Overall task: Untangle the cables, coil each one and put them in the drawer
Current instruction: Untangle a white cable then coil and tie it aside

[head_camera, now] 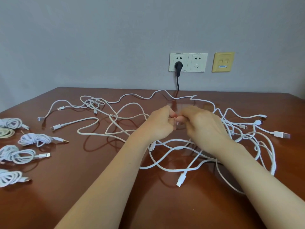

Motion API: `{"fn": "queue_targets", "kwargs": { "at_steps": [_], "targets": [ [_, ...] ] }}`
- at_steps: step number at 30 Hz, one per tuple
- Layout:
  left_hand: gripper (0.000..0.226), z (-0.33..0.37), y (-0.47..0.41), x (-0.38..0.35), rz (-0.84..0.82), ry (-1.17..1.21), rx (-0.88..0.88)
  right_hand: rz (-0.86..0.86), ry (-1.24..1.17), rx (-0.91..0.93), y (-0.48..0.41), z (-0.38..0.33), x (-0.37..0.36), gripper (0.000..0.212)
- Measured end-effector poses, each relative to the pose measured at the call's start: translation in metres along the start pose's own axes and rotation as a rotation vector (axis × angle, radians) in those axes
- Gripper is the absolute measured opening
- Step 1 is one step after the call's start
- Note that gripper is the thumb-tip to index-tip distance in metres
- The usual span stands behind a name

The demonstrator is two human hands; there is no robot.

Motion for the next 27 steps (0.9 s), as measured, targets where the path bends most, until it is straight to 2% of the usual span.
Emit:
{"fn": "queue_targets", "kwargs": {
  "at_steps": [5, 9, 12, 14, 18, 24, 27],
  "targets": [
    [0.015, 0.003, 0.003, 0.004, -0.020, -0.012, -0.062, 0.099, -0.141, -0.101, -0.001, 0.004, 0.005, 0.015],
    [0.008, 0.006, 0.005, 0.003, -0.056, -0.084, -0.084, 0.122, -0.152, -0.074, 0.001, 0.003, 0.008, 0.015],
    [0.017, 0.009, 0.007, 0.003, -0.055, -0.089, -0.104, 0.150, -0.209, -0.054, 0.000, 0.008, 0.008, 0.012],
    [0.023, 0.010, 0.008, 0.003, -0.034, -0.023, -0.114, 0.185, -0.336, -0.060, 0.000, 0.012, 0.009, 0.011],
    [0.021, 0.013, 0.008, -0.003, -0.032, 0.191, -0.145, 0.186, -0.755, -0.122, -0.003, 0.021, 0.014, 0.023],
    [0.017, 0.017, 0.009, -0.006, -0.048, 0.256, -0.160, 0.016, -1.073, -0.164, -0.003, 0.028, 0.012, 0.018],
    [0.024, 0.022, 0.009, -0.005, -0.069, 0.444, -0.188, -0.078, -1.296, -0.173, -0.005, 0.032, 0.011, 0.011]
  ]
}}
Point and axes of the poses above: each hand's wrist, its own y-axis away from the middle knuckle, its own x-axis out of the back of the hand, z = x × y, the point moved 2 cm from there along -y, towards the middle knuckle, and after that the axes turned 15 degrees about -z, right-handed, at the moved point
